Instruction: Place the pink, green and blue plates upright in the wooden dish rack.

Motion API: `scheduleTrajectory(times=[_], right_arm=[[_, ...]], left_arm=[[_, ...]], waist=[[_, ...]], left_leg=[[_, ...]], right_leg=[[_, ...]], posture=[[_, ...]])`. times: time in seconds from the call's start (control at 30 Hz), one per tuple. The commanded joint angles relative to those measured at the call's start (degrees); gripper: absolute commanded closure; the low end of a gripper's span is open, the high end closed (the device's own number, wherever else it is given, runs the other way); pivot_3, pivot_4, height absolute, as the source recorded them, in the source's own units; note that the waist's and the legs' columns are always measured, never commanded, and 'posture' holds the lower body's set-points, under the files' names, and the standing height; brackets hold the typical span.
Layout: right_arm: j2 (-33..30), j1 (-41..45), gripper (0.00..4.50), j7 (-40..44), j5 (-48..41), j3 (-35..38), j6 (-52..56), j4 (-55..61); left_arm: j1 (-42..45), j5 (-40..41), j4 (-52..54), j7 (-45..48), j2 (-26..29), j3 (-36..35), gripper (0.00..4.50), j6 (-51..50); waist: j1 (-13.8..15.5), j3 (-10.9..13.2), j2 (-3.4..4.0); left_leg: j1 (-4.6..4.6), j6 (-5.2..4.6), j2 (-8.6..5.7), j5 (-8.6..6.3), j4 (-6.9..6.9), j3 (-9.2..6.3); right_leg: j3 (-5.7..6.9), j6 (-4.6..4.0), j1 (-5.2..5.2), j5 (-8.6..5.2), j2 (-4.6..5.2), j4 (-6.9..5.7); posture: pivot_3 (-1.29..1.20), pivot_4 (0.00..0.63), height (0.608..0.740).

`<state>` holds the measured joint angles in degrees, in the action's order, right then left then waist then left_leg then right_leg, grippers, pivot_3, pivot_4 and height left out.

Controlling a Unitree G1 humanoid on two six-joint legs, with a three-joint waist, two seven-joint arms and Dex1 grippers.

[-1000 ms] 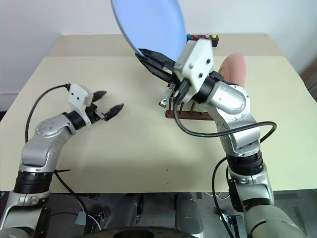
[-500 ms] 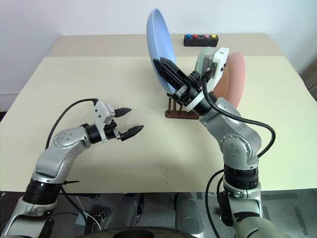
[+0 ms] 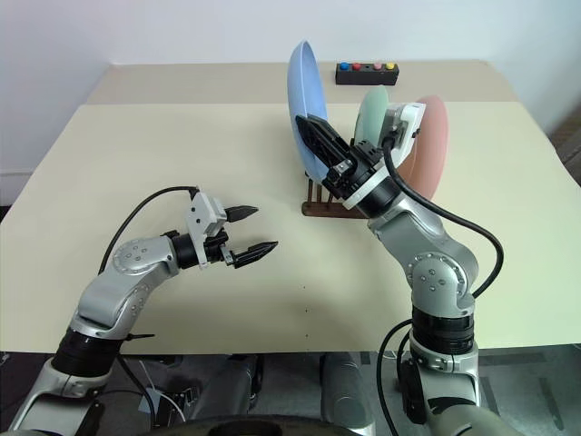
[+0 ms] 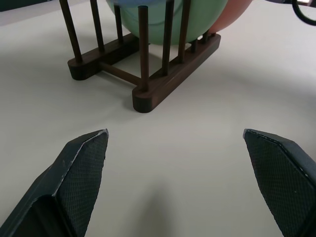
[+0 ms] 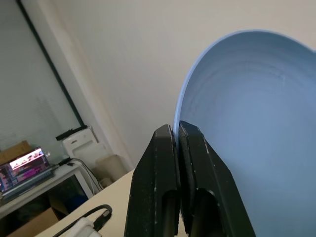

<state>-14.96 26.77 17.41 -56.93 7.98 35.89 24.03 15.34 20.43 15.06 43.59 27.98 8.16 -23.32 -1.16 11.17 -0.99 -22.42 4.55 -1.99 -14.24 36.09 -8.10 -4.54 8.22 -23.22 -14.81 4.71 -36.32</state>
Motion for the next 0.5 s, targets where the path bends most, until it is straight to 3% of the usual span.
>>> scheduleTrajectory(times=[0.03,0.5], right_arm=[[0.17,0.66,4.5,-0.18,-1.79,1.53,-0.25,0.44],[0.91,0.63,4.5,-3.59,-6.86,3.16,1.9,-1.38]], left_arm=[[0.43,0.08,2.81,-0.12,-0.26,-0.16,0.01,0.02],[0.85,0.24,3.34,0.0,-0.56,-0.07,0.01,-0.3]], waist=[[0.0,0.0,0.0],[0.0,0.0,0.01]], left_leg=[[0.0,0.0,0.0,0.0,0.0,0.0],[0.0,0.0,0.0,0.0,0.0,0.0]], right_leg=[[0.0,0.0,0.0,0.0,0.0,0.0],[0.0,0.0,0.0,0.0,0.0,0.01]], posture=[[0.0,0.15,0.74],[0.0,0.15,0.74]])
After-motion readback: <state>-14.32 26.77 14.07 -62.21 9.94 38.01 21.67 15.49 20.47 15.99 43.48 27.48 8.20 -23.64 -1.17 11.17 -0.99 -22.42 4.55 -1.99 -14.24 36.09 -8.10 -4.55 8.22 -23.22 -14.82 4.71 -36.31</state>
